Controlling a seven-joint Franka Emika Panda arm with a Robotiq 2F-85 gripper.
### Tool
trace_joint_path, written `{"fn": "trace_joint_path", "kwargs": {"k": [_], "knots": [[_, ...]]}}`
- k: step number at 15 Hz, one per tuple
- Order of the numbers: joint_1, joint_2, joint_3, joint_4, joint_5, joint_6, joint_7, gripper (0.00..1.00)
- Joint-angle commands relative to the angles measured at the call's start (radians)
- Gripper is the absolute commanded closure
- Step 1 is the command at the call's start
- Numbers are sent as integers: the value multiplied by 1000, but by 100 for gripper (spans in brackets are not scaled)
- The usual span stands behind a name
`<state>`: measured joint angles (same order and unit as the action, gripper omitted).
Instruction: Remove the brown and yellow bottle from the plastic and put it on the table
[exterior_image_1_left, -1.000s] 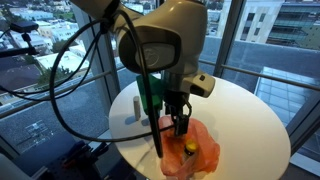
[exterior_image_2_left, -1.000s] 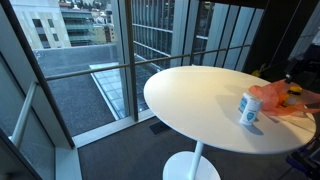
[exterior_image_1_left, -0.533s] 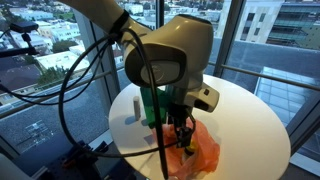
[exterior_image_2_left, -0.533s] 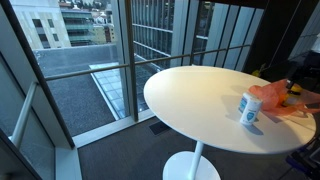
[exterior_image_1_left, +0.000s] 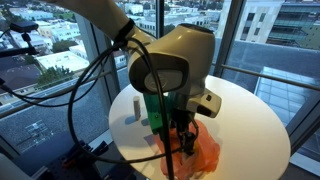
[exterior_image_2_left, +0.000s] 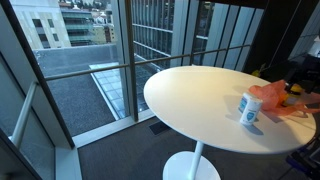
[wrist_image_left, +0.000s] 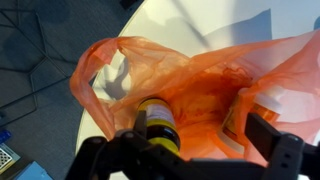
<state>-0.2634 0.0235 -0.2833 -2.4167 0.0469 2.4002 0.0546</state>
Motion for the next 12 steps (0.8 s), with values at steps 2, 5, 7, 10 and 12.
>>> {"fn": "trace_joint_path", "kwargs": {"k": [2,5,7,10,12], "knots": [[-11,32,-2,24,4,30,-27,0],[-13,47,-4,33,0,44,-22,0],[-15,56,-7,41,-1,51,-19,0],[-18,64,-15,51,-5,54,-15,0],[-20,70,-20,60,-7,52,-11,0]]}}
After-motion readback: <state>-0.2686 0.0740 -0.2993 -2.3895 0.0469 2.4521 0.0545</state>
